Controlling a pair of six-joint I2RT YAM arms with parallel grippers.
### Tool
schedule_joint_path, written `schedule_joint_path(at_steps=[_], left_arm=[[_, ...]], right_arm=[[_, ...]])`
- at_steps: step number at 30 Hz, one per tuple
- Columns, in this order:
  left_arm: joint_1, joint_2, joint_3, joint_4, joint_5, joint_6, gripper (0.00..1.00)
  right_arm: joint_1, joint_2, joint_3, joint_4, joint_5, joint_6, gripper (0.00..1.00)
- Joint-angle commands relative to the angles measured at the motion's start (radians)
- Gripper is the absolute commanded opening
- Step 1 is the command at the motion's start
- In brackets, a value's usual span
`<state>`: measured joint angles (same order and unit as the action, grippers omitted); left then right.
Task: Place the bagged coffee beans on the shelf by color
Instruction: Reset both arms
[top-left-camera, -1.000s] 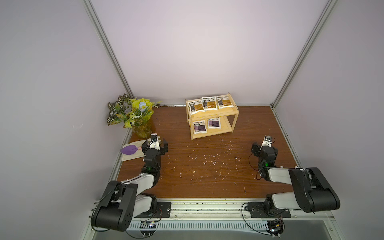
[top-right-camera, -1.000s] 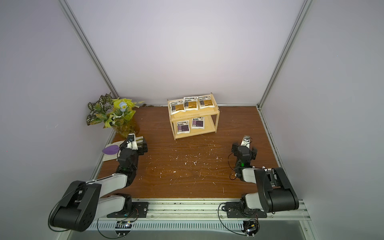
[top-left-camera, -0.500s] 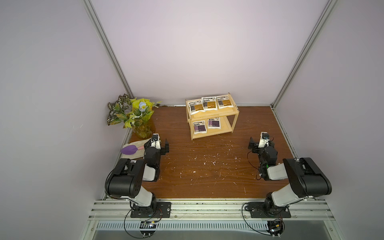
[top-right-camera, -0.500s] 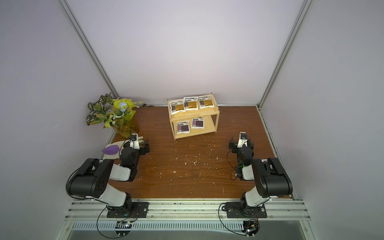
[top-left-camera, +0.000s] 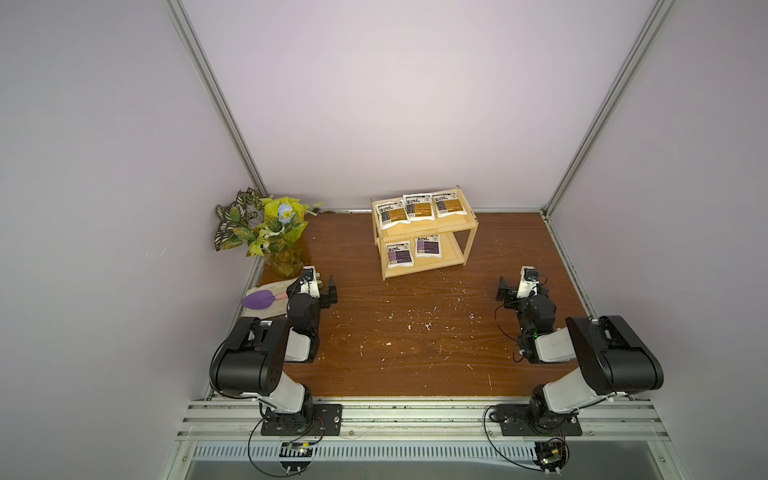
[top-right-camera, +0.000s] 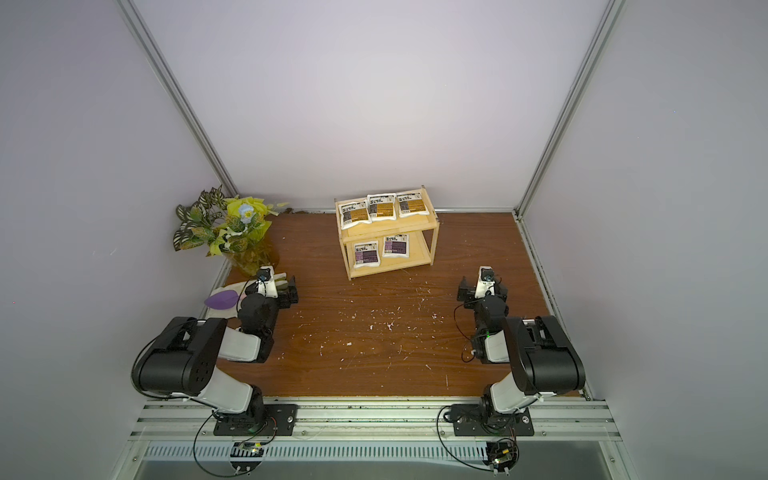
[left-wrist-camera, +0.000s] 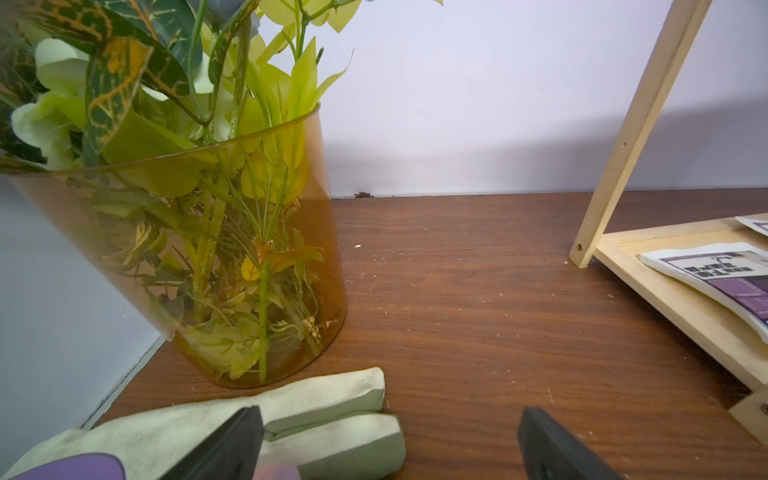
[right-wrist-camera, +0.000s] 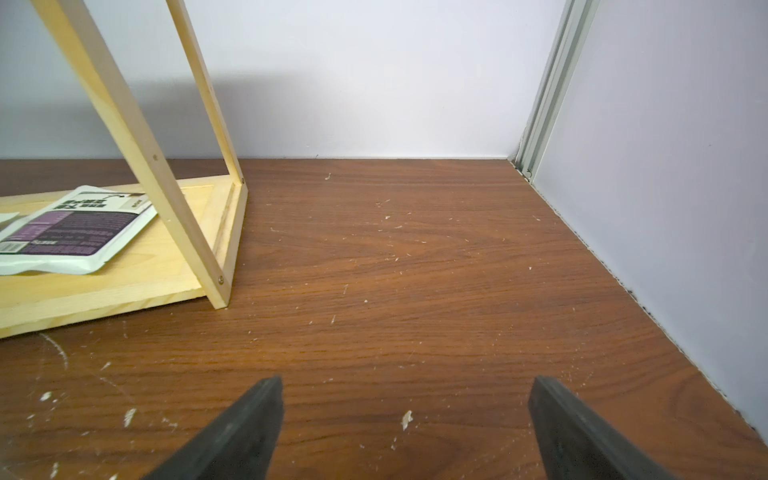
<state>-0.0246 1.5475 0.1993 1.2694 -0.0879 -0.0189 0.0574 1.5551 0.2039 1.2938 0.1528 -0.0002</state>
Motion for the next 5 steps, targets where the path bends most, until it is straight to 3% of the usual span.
schedule_joint_path(at_steps=[1,5], left_arm=[[0.014,-0.002,0.008,0.030,0.009,-0.006,1.00],[0.014,-0.004,0.006,0.031,0.008,-0.007,1.00]], right_arm=[[-0.002,0.002,0.022,0.027,-0.014,0.004,1.00],[-0.002,-0.009,0.001,0.053,-0.019,-0.001,1.00]])
